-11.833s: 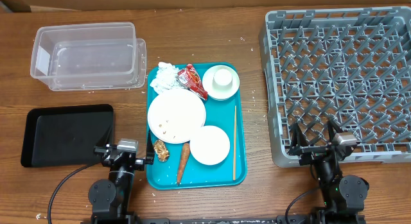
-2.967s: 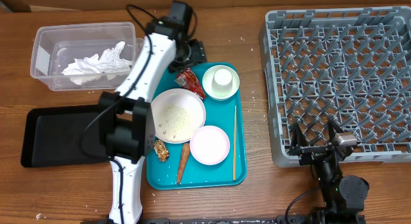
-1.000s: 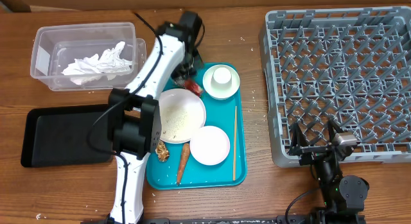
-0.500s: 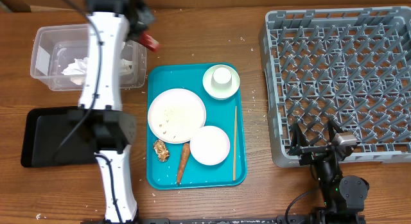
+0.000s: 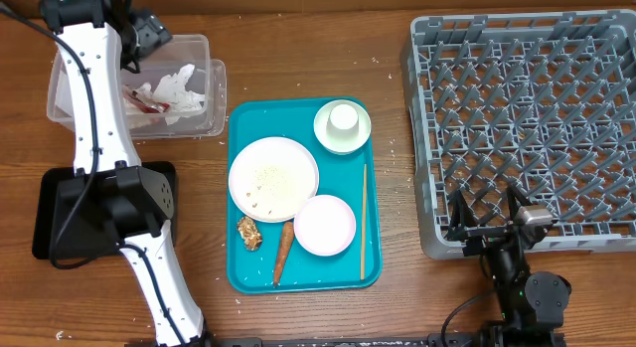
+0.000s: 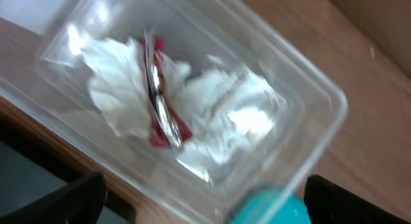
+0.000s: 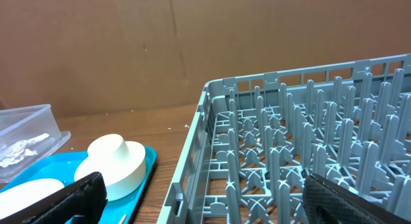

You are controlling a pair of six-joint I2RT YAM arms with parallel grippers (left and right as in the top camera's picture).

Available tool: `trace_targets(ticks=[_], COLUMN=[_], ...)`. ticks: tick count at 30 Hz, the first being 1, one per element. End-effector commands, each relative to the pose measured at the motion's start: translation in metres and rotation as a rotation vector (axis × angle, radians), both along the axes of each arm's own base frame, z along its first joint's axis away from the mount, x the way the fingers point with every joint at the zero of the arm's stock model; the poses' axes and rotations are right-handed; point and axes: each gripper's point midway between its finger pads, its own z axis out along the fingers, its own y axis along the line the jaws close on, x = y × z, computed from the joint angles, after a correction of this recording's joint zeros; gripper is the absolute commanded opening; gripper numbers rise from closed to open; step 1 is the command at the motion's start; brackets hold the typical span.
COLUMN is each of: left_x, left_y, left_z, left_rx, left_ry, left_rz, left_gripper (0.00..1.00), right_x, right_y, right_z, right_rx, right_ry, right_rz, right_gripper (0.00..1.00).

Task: Sort waste into correct bins and load items into the dishwasher
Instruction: 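Carry the red wrapper to the clear bin and release it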

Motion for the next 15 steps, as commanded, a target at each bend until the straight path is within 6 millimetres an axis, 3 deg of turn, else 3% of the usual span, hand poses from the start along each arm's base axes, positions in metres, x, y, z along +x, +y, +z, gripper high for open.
trace_targets(ticks=[1,8,9,15], left_x=[0.001,-0.015,-0.023,-0.035], left_y=[-0.055,-0.162,-0.194,-0.260], left_z=[-0.006,-0.005,-0.006,-0.015], left_rx=[-0.160,-0.265,-0.254,-0.154], left_ry=[0.014,0.048,0.066,0.098], left_rz=[-0.251,-0.664,-0.753,-0.909], left_gripper=[1.00,1.00,1.00,1.00], right_x=[0.000,0.000,0.000,0.000], right_y=[0.001,0.001,0.001,0.001], right_z=[-0.002,-0.002,-0.002,-0.002], right_rx=[0.000,0.000,0.000,0.000], right_ry=[-0.005,-0.005,-0.005,-0.005], right_rz=[0.003,0.003,0.003,0.004], right_gripper=[1.00,1.00,1.00,1.00])
